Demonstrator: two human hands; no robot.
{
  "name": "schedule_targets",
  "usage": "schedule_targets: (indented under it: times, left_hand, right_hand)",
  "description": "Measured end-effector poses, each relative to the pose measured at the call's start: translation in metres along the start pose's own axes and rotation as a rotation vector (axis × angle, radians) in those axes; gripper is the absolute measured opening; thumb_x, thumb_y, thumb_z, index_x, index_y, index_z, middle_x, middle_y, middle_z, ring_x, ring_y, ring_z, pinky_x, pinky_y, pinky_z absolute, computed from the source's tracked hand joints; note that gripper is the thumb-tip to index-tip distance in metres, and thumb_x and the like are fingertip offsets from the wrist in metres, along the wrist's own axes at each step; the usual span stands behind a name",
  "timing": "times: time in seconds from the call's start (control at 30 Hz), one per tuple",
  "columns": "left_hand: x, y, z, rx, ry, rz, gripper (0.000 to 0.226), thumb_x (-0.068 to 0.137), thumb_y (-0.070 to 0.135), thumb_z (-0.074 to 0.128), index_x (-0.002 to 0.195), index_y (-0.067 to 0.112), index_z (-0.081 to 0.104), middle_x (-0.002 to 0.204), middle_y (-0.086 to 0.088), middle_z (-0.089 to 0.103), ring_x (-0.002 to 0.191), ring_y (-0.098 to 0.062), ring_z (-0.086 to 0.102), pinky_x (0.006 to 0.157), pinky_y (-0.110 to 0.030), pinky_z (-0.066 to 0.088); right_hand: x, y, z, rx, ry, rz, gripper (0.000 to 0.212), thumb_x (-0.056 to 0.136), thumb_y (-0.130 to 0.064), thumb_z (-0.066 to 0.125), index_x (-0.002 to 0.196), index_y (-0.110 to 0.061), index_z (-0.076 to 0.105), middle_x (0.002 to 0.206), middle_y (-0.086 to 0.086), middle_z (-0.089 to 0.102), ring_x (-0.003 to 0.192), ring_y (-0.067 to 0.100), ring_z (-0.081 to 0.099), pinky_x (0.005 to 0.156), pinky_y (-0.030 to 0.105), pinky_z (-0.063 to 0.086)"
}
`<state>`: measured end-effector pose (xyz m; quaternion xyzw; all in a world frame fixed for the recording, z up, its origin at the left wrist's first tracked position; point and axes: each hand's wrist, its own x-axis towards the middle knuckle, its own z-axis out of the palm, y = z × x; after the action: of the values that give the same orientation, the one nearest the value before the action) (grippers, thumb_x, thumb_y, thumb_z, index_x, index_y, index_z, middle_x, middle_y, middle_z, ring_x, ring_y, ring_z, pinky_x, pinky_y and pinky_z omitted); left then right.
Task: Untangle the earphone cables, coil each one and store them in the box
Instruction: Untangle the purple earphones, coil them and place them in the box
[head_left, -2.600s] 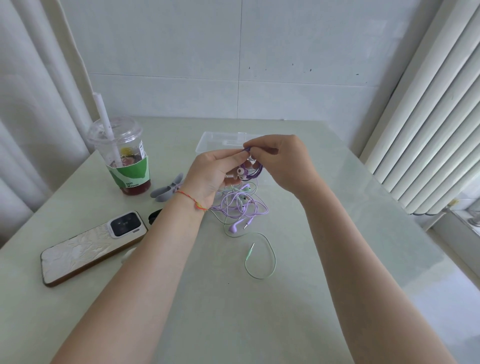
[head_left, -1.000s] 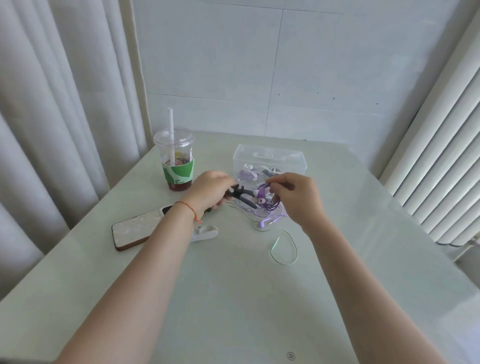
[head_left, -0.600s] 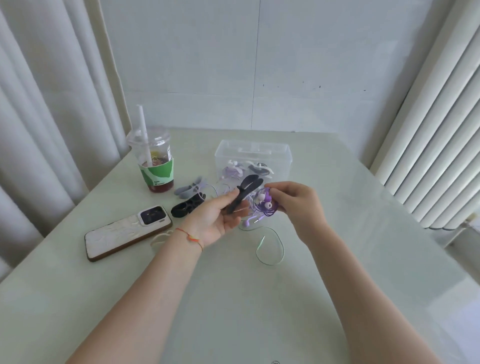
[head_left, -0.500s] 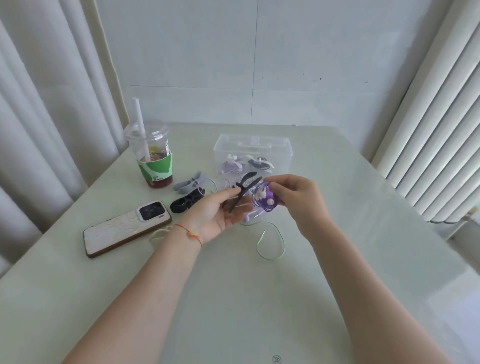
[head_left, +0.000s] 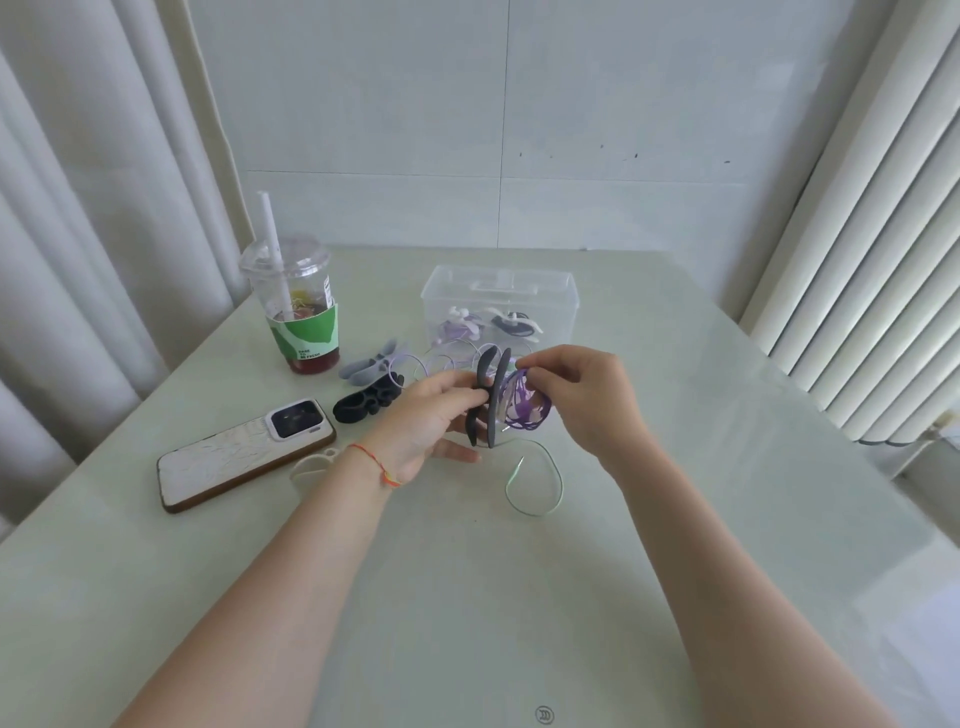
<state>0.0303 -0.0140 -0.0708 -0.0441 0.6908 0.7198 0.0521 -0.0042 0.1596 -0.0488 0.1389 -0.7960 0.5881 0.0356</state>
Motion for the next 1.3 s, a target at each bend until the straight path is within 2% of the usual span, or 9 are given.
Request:
schedule_targets:
  times: [0.23,0.4,0.5,0.6,0.7,0.93,1.03,1.17,1.3]
  left_hand:
    - [-0.001,-0.005,0.003,0.195,0.044,0.09,0.017,0.094,0.008,0.056,0.107,0.012,0.066,0.079,-0.008,0.062,0.057,-0.01,0.057,0.055,-0.038,0.059]
    - [-0.002,-0.004,0.001,0.371,0.038,0.2,0.031,0.094,0.007,0.057,0.119,0.025,0.055,0.068,-0.001,0.062,0.053,-0.012,0.059,0.045,-0.036,0.054]
    - [-0.006,0.0,0.002,0.335,-0.044,0.191,0.039,0.094,0.003,0.053,0.119,0.033,0.05,0.062,-0.002,0.058,0.054,-0.018,0.057,0.042,-0.032,0.049]
    - [-0.007,0.0,0.006,0.271,-0.121,0.114,0.033,0.095,0.0,0.048,0.118,0.022,0.054,0.073,-0.012,0.054,0.059,-0.024,0.054,0.041,-0.03,0.046]
    - [-0.008,-0.001,0.008,0.237,-0.084,0.063,0.026,0.092,0.0,0.047,0.108,0.016,0.059,0.077,-0.015,0.056,0.068,-0.029,0.052,0.04,-0.026,0.041]
    - [-0.012,-0.002,0.014,0.019,-0.012,-0.01,0.027,0.094,-0.005,0.043,0.096,0.014,0.063,0.073,-0.013,0.066,0.05,-0.022,0.061,0.039,-0.023,0.045]
    - [-0.011,-0.001,0.013,-0.041,-0.016,-0.042,0.024,0.095,0.0,0.049,0.097,0.014,0.069,0.077,-0.013,0.068,0.055,-0.021,0.064,0.041,-0.021,0.045]
    - [-0.011,0.0,0.012,-0.079,-0.166,-0.087,0.03,0.093,-0.002,0.049,0.102,0.016,0.072,0.088,-0.014,0.065,0.07,-0.021,0.064,0.05,-0.021,0.049]
    - [-0.014,0.0,0.009,-0.093,-0.334,-0.077,0.037,0.077,0.0,0.061,0.102,0.021,0.077,0.101,-0.015,0.063,0.083,-0.019,0.067,0.059,-0.02,0.053]
  right_hand:
    - [0.0,-0.005,-0.002,-0.039,0.022,-0.099,0.021,0.085,0.002,0.062,0.086,-0.015,0.075,0.071,-0.011,0.068,0.061,-0.009,0.06,0.061,0.003,0.04]
    - [-0.002,-0.008,-0.001,0.007,0.018,-0.116,0.021,0.085,0.002,0.063,0.086,-0.016,0.074,0.074,-0.005,0.07,0.063,-0.005,0.061,0.063,0.007,0.044]
    - [-0.003,-0.008,-0.001,0.023,0.011,-0.101,0.022,0.086,0.003,0.061,0.086,-0.015,0.074,0.074,-0.002,0.071,0.064,-0.002,0.064,0.064,0.01,0.047]
    - [-0.002,-0.006,-0.003,0.105,-0.001,-0.042,0.023,0.087,0.004,0.059,0.084,-0.014,0.073,0.073,0.001,0.072,0.064,0.007,0.067,0.068,0.021,0.056]
    - [0.0,-0.002,-0.005,0.214,-0.02,0.029,0.022,0.088,0.002,0.059,0.084,-0.014,0.073,0.076,0.006,0.072,0.067,0.016,0.067,0.073,0.033,0.06]
    - [-0.001,-0.003,-0.004,0.343,-0.048,0.119,0.016,0.09,0.003,0.057,0.091,-0.005,0.071,0.082,0.014,0.069,0.068,0.02,0.065,0.07,0.03,0.06]
    - [0.002,0.001,-0.008,0.385,-0.04,0.159,0.016,0.09,0.003,0.057,0.097,-0.001,0.071,0.086,0.015,0.07,0.072,0.021,0.066,0.066,0.028,0.058]
    - [0.005,0.009,-0.011,0.388,-0.024,0.247,0.018,0.091,0.002,0.056,0.102,0.002,0.069,0.09,0.016,0.07,0.075,0.022,0.067,0.061,0.026,0.056]
    - [0.004,0.01,-0.012,0.397,-0.036,0.295,0.018,0.091,0.001,0.056,0.103,0.002,0.069,0.088,0.016,0.07,0.071,0.022,0.068,0.063,0.028,0.059]
